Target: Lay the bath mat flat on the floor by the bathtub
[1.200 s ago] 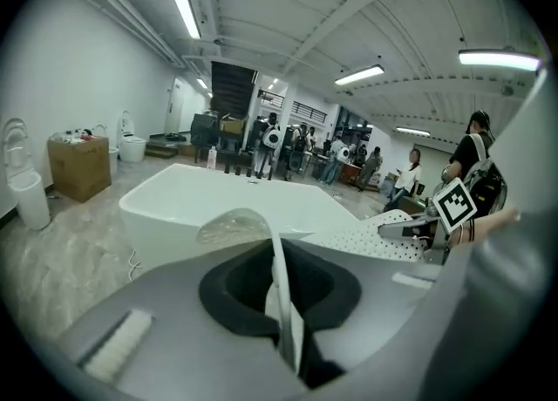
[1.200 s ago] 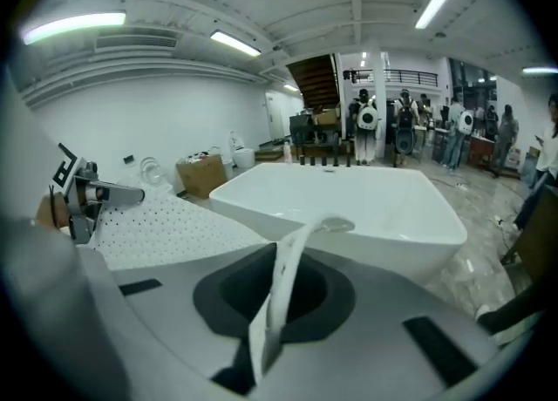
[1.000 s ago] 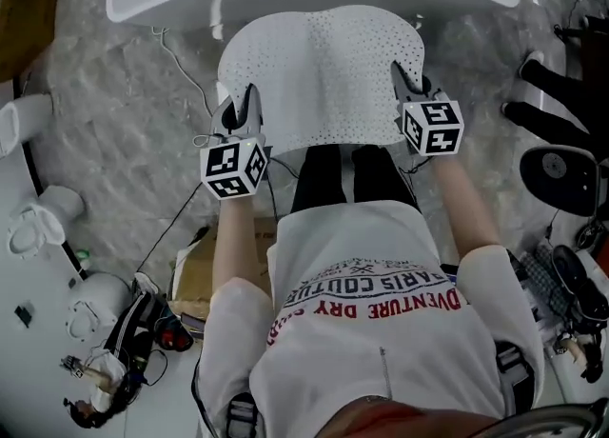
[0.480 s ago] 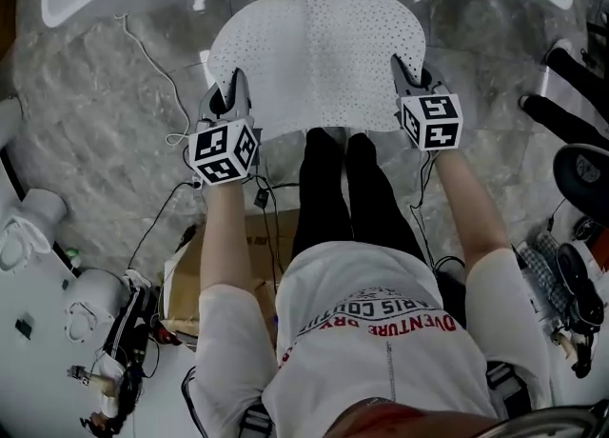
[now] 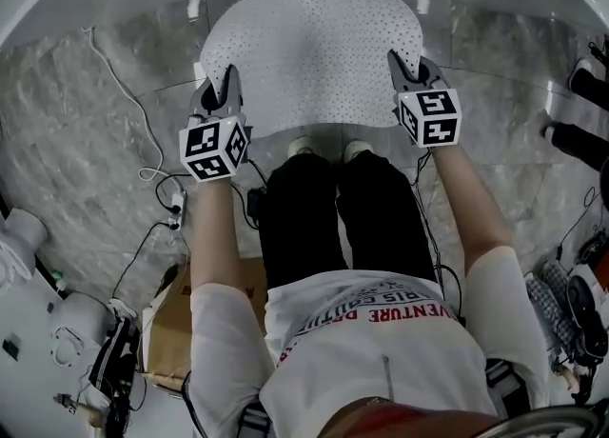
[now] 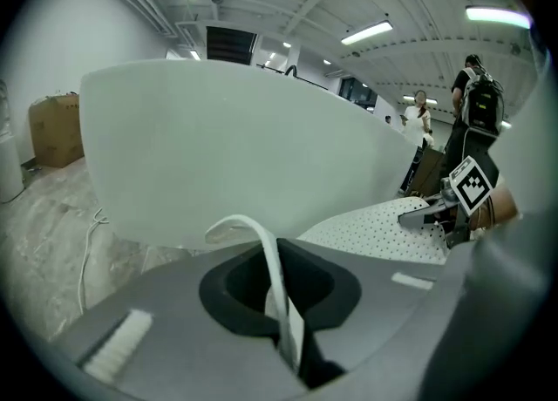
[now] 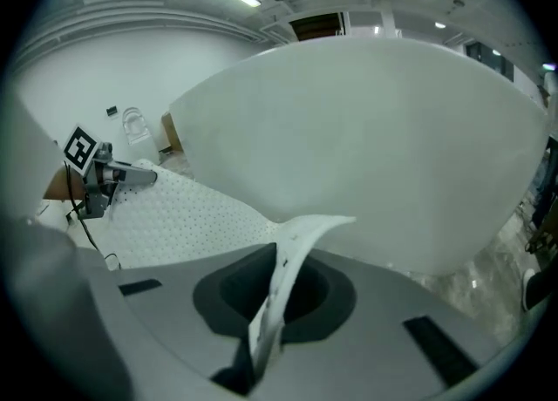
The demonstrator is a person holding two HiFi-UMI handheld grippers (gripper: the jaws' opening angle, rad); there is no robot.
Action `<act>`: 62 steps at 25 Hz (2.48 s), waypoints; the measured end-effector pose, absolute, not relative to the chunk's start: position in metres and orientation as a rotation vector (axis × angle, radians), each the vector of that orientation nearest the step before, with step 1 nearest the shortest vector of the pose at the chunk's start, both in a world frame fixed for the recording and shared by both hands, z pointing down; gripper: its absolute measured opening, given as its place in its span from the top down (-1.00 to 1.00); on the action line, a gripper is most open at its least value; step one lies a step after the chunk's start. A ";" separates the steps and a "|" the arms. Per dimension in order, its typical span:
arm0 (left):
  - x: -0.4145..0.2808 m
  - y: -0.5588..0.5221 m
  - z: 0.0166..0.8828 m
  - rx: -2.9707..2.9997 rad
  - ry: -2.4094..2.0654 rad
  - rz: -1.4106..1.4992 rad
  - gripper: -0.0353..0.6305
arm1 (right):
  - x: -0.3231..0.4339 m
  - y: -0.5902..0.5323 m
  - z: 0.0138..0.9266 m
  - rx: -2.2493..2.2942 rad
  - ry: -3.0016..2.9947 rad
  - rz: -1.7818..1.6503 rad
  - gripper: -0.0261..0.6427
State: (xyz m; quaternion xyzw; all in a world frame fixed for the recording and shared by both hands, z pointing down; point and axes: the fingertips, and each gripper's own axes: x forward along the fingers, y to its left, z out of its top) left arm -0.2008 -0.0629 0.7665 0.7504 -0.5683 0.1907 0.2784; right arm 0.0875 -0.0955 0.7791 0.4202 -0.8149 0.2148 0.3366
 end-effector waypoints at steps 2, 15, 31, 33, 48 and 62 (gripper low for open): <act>-0.201 -0.075 0.802 2.031 -1.529 0.511 0.84 | 0.090 -0.105 0.816 1.096 -2.127 0.544 0.87; -0.218 -0.115 0.940 1.996 -1.524 0.531 0.84 | 0.120 -0.144 0.958 1.150 -2.020 0.616 0.87; -0.273 -0.104 1.055 1.793 -1.632 0.711 0.84 | 0.185 -0.142 1.063 1.184 -1.734 0.658 0.87; -0.276 -0.106 1.065 1.777 -1.627 0.713 0.80 | 0.193 -0.140 1.076 1.200 -1.699 0.645 0.87; -0.318 -0.108 1.050 1.595 -1.828 0.683 -0.44 | 0.209 -0.160 1.036 1.362 -1.778 0.511 0.04; -0.225 -0.118 0.920 1.738 -1.555 0.712 0.86 | 0.133 -0.155 0.912 1.230 -1.964 0.605 0.89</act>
